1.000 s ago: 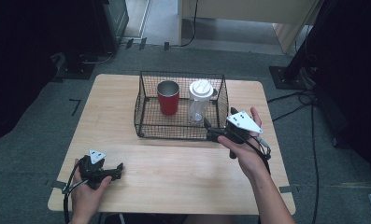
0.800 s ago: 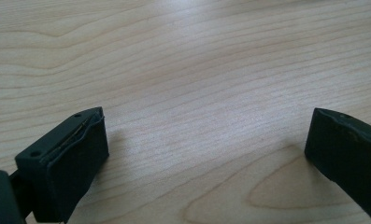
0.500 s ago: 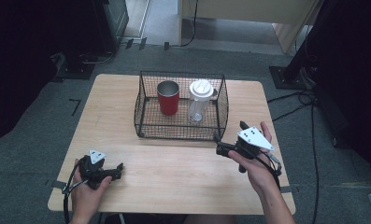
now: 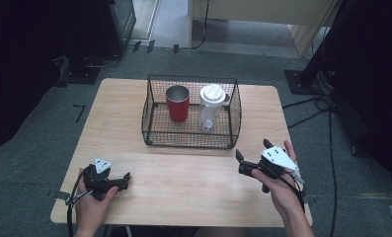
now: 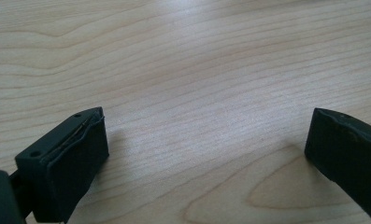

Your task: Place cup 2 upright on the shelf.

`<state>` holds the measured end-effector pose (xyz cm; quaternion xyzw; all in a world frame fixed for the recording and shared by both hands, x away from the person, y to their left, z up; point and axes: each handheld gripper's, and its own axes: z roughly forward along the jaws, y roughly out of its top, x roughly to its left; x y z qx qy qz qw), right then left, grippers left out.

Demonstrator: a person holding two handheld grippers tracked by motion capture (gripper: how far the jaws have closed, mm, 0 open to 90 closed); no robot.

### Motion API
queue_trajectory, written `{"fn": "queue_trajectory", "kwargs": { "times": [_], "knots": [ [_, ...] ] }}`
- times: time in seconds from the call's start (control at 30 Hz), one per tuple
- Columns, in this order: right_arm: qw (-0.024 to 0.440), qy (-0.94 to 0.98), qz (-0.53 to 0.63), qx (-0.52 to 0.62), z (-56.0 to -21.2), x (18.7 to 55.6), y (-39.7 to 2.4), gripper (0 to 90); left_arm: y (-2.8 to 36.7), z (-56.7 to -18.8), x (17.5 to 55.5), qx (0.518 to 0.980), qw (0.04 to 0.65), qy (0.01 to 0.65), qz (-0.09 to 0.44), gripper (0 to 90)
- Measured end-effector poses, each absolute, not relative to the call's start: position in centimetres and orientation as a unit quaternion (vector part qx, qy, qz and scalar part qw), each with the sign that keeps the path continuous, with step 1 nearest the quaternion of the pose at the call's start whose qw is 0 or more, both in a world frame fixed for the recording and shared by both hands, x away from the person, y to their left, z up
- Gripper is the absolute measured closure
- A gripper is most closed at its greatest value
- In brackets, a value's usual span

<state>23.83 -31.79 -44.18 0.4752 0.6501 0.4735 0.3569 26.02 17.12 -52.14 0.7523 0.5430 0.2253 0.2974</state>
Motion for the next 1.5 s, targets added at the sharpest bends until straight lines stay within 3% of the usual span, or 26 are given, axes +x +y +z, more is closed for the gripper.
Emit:
{"fn": "queue_trajectory", "kwargs": {
  "times": [1.5],
  "knots": [
    [0.371,0.636,0.374,0.564,-52.3,19.9,-41.3,0.6,17.1,-52.1,26.0,0.752,0.297,0.543,0.225,0.1]
  ]
}}
